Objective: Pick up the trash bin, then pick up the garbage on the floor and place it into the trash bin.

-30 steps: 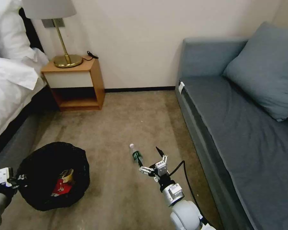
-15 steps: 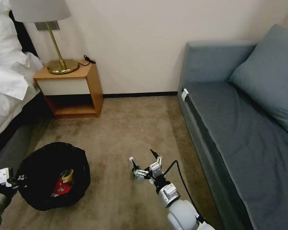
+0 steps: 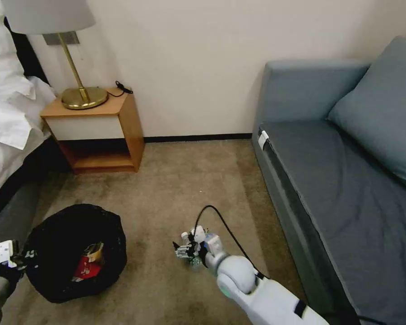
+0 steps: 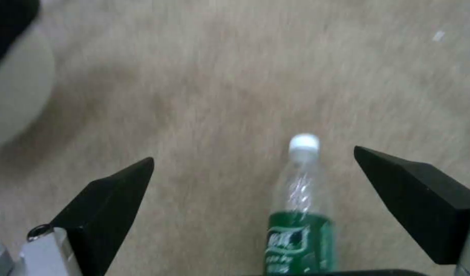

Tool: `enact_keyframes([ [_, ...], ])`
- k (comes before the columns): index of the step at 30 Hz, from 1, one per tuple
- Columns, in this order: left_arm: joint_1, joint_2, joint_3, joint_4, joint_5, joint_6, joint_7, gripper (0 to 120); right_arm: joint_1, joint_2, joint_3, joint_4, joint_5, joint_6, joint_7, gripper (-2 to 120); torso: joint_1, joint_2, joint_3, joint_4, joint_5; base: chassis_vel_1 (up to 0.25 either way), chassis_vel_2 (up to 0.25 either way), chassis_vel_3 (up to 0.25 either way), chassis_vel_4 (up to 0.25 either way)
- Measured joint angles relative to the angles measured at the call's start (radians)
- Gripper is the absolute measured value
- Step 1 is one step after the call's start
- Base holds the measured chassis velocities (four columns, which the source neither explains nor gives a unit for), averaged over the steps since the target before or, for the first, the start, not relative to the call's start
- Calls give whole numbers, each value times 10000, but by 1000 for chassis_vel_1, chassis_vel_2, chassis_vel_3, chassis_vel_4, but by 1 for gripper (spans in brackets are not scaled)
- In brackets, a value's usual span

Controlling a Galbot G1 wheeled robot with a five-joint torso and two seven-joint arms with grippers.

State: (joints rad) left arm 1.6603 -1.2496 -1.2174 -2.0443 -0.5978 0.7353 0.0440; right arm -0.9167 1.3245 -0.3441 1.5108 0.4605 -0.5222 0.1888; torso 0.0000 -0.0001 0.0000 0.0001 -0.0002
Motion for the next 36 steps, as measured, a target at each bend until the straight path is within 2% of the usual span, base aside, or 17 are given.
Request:
enact_keyframes([
  [7,40,-11,-24,-6,2,0,12,3,368,716,-338,-1174,-371,-437,229,100,0,1,0,0,1,0,0,0,0],
  [11,53,-7,-83,-29,-5,0,26,3,728,1190,-477,-2347,-1142,-647,372,100,0,1,1,-1,0,0,0,0,0],
  [20,10,7,-76,32,-10,0,38,3,848,1562,-316,-3232,-1009,-994,624,97,0,0,0,-2,0,0,0,0,0],
  [36,-67,46,-39,78,-20,1,38,3,833,1736,3,-3722,-766,-984,623,39,0,2,0,-2,1,0,0,0,0],
])
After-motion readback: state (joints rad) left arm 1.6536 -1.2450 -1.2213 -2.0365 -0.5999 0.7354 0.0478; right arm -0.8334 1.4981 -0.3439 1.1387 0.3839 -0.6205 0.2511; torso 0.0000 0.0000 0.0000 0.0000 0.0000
